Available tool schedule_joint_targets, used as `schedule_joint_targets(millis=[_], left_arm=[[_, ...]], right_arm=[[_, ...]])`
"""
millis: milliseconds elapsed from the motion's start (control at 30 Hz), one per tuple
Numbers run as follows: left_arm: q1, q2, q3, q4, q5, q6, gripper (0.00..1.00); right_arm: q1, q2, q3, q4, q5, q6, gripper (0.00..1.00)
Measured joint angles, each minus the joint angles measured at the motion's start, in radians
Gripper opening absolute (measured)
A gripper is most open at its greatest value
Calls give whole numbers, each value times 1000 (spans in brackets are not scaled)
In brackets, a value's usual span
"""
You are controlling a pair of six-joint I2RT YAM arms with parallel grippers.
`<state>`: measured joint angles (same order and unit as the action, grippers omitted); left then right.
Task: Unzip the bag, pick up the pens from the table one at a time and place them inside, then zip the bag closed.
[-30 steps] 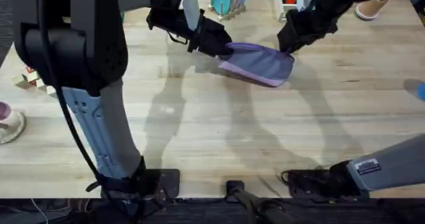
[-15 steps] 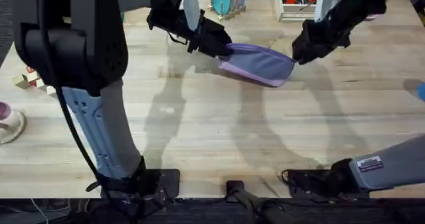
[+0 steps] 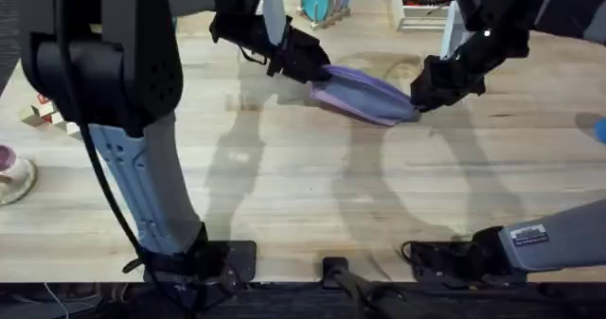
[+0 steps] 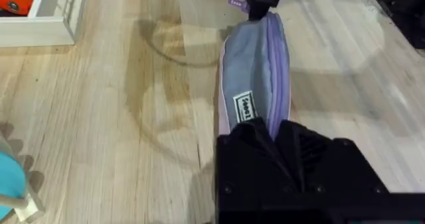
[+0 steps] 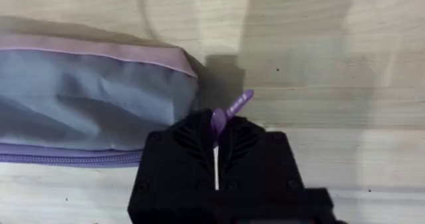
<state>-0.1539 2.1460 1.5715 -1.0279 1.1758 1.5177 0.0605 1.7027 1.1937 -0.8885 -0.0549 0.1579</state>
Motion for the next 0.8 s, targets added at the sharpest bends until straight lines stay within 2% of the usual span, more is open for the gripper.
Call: schedule_joint_targets(millis=[367,633,667,700,800], left_arm=[[0,0,0,0,-16,0,43],[13,0,0,1,-25,0,43],[15,0,0,1,-26,0,43],[18,0,0,1,-25,0,43],[24,0,0,5,-39,0,43]], right_arm=[[-8,0,16,-15,-28,3,31],[-17,4,193,-140,-89,-2,31],[-17,4,219,-153,-103,-5,66],[-18,6,242,-168,-118,-10,162],[-19,6,323,-198,-166,-39,606]])
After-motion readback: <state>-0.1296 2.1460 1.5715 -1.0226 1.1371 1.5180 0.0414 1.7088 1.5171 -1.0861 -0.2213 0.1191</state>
